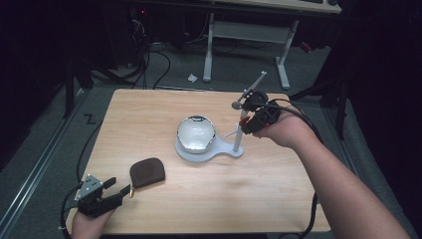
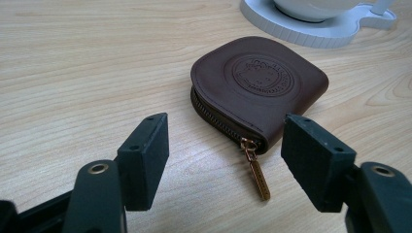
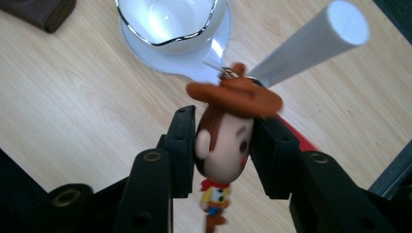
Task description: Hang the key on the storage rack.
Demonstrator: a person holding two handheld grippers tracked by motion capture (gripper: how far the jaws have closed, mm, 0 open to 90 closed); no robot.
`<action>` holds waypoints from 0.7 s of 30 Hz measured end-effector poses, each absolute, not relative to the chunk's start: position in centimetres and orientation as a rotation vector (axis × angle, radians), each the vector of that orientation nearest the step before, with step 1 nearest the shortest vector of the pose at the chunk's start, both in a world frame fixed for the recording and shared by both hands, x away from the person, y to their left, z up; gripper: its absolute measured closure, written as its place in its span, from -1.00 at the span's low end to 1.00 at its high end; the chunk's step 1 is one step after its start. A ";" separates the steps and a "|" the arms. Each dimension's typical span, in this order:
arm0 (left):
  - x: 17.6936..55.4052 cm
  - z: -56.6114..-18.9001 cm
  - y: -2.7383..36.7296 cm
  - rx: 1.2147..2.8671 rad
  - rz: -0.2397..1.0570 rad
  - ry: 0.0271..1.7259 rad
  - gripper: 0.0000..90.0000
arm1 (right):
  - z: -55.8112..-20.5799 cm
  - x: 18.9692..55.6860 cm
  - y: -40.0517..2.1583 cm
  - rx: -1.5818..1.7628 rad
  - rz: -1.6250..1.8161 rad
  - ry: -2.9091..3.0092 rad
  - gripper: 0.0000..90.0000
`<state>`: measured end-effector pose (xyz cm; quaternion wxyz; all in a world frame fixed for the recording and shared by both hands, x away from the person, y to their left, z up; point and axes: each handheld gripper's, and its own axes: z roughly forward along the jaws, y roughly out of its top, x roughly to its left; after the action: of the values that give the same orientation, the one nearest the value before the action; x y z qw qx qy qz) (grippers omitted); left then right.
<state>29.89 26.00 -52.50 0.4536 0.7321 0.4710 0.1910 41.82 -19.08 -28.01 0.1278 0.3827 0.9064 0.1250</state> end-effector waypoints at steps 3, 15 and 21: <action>29.9 -52.5 26.0 1.809 0.470 1.163 -0.23 | -28.1 41.8 -18.7 1.109 0.351 2.630 0.39; 29.9 -52.5 25.9 1.811 0.470 1.158 -0.23 | -28.1 41.6 -18.8 1.101 0.426 2.667 0.24; 29.9 -52.5 26.0 1.806 0.471 1.161 -0.23 | -28.9 41.6 -18.1 1.099 0.424 2.689 0.13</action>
<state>29.88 26.02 -52.48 0.4548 0.7318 0.4704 0.1907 41.64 -18.09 -28.88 0.1029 0.3724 0.9111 0.1437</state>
